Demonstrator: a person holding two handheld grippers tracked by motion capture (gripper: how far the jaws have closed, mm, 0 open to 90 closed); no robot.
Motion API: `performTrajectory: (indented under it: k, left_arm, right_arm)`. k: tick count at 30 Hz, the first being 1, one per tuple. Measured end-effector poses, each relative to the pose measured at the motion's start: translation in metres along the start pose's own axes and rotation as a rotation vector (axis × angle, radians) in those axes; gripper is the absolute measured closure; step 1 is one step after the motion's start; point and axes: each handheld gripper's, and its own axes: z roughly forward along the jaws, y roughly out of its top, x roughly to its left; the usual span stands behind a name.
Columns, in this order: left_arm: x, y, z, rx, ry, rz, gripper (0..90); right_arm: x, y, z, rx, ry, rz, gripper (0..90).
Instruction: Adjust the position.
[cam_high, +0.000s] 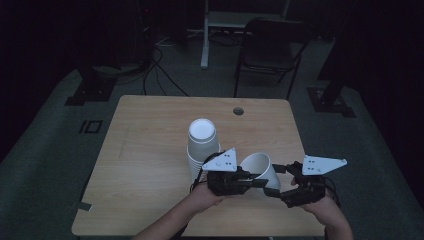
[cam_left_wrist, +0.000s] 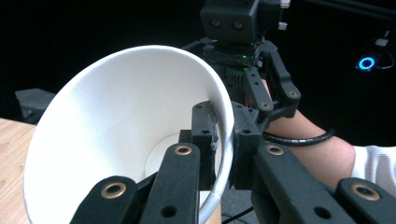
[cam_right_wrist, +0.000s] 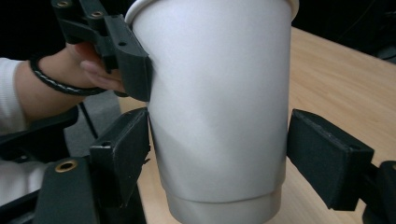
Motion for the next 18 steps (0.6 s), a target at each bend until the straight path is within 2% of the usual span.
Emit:
performTrajectory:
  k: [2,5,7,11,16,17,18]
  left_arm:
    - [0.000,0.001,0.000,-0.003,-0.002,0.002,83.7]
    - [-0.001,0.002,0.000,0.008,-0.006,0.008,83.2]
    - [-0.002,0.003,0.002,0.023,0.006,0.016,83.2]
    - [0.000,0.003,0.004,0.037,0.020,0.005,82.8]
    - [0.001,0.004,0.000,-0.008,0.001,-0.007,77.0]
    - [0.000,0.007,-0.003,-0.037,0.004,-0.006,77.0]
    - [0.000,0.008,-0.005,-0.048,0.008,-0.005,70.8]
  right_arm:
    - [0.000,-0.001,0.001,-0.009,0.008,0.004,21.7]
    - [-0.001,-0.002,0.005,0.017,0.028,0.012,20.3]
    - [-0.001,-0.003,0.008,0.031,0.030,0.012,19.8]
    - [-0.001,-0.004,0.017,0.049,0.013,0.018,19.2]
    - [-0.001,-0.005,0.019,0.044,-0.003,0.020,19.8]
    - [-0.001,-0.005,0.020,0.042,-0.004,0.021,19.9]
    - [-0.002,-0.006,0.019,0.033,-0.012,0.028,20.0]
